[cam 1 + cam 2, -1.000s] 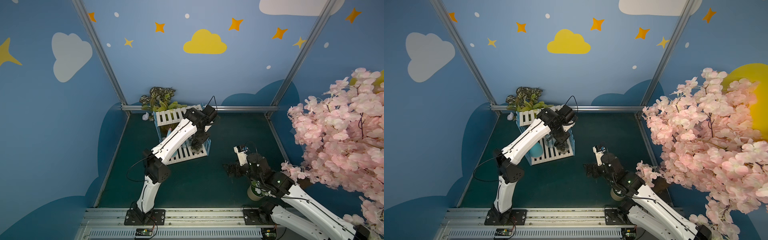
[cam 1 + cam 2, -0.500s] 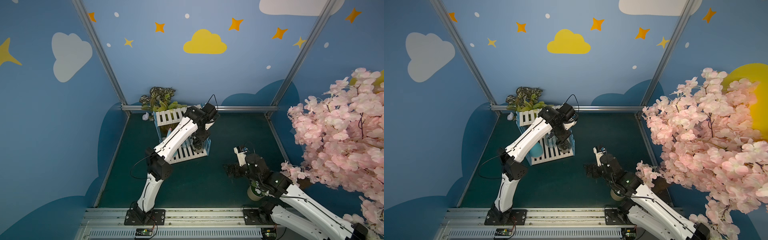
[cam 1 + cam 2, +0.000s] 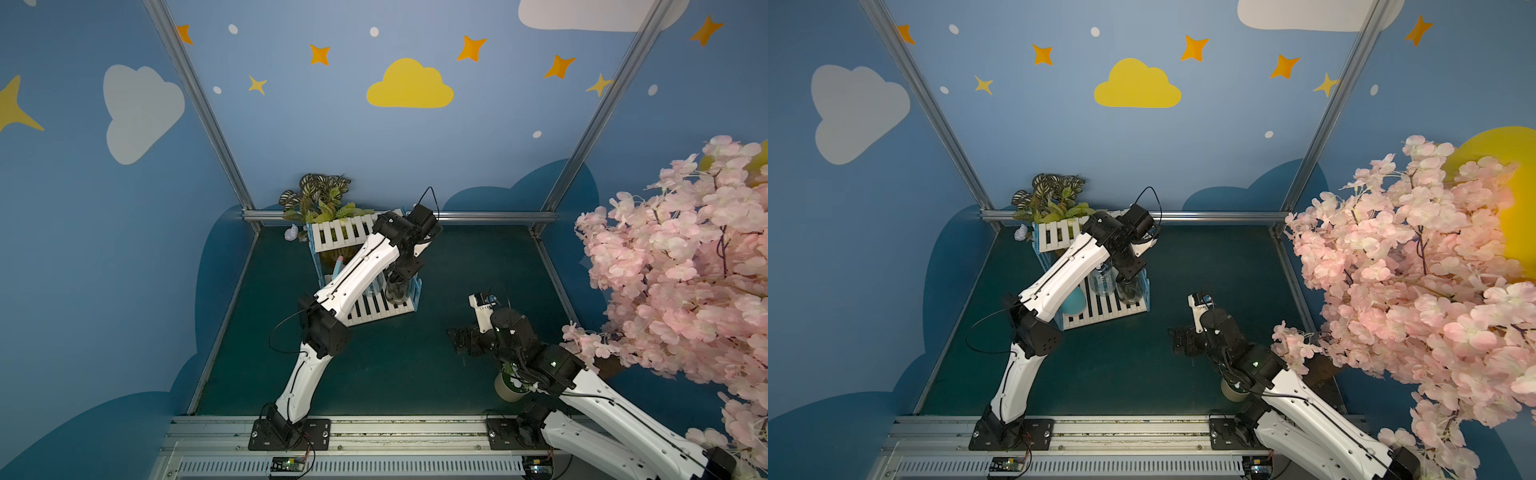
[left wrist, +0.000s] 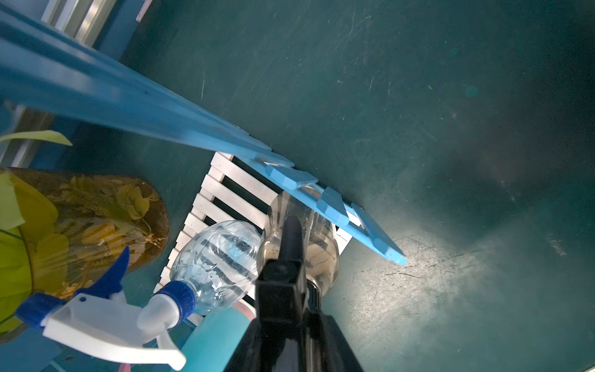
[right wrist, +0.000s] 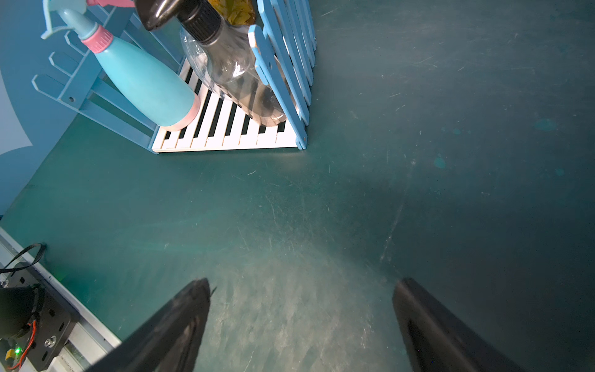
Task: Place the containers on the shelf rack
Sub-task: 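Place the container on the shelf, then reset both arms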
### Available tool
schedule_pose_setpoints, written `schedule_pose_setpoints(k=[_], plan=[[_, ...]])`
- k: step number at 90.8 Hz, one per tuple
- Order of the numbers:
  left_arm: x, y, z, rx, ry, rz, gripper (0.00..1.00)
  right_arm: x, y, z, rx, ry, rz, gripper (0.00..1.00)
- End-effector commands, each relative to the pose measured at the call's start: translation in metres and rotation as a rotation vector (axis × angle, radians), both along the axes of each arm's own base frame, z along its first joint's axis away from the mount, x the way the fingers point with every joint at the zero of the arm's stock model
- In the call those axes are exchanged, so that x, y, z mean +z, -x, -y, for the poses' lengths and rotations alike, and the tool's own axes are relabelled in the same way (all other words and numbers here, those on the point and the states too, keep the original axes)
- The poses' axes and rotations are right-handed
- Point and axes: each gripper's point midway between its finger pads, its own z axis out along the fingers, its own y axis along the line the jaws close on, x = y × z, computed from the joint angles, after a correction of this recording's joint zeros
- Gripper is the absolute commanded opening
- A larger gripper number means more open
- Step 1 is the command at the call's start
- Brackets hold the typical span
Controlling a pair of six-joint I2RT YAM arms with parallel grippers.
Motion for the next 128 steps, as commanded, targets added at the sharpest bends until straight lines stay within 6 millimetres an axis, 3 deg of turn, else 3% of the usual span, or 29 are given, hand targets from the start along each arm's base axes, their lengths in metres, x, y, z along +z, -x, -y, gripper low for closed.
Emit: schedule_pose_setpoints(k=[1, 17, 45, 55, 79, 92, 99, 109, 117, 122, 128], plan=[[-0.011, -0.004, -0.002, -0.006, -0.03, -0.011, 0.37, -0.001, -0.003, 0.002, -0.02, -0.006, 0.008, 0.95], [-0.004, -0.015, -0.001, -0.004, -0.032, 0.048, 0.48, 0.0, -0.002, 0.003, -0.021, -0.01, 0.009, 0.95], [0.002, -0.027, 0.001, 0.006, -0.012, 0.092, 0.52, 0.002, 0.0, 0.007, -0.033, -0.019, 0.022, 0.95], [0.009, -0.028, 0.0, 0.011, -0.004, 0.107, 0.59, 0.004, 0.0, 0.009, -0.04, -0.021, 0.031, 0.95], [0.062, -0.007, 0.001, -0.027, 0.118, 0.167, 0.81, 0.021, -0.007, 0.016, -0.076, -0.01, 0.093, 0.95], [0.094, 0.008, 0.0, -0.073, 0.213, 0.248, 0.87, 0.029, -0.02, 0.027, -0.151, 0.016, 0.134, 0.96], [0.112, 0.016, -0.011, -0.071, 0.266, 0.339, 0.93, 0.042, -0.031, 0.032, -0.198, 0.004, 0.157, 0.97], [0.122, 0.031, -0.042, -0.032, 0.341, 0.474, 1.0, 0.042, -0.045, 0.038, -0.233, -0.005, 0.131, 0.98], [0.139, 0.043, -0.078, 0.041, 0.43, 0.62, 1.0, 0.042, -0.057, 0.046, -0.257, -0.017, 0.116, 0.98], [0.15, 0.051, -0.111, 0.129, 0.466, 0.7, 1.0, 0.042, -0.063, 0.054, -0.28, -0.016, 0.107, 0.97], [0.149, 0.058, -0.151, 0.247, 0.469, 0.758, 1.0, 0.041, -0.071, 0.068, -0.322, -0.018, 0.098, 0.98]])
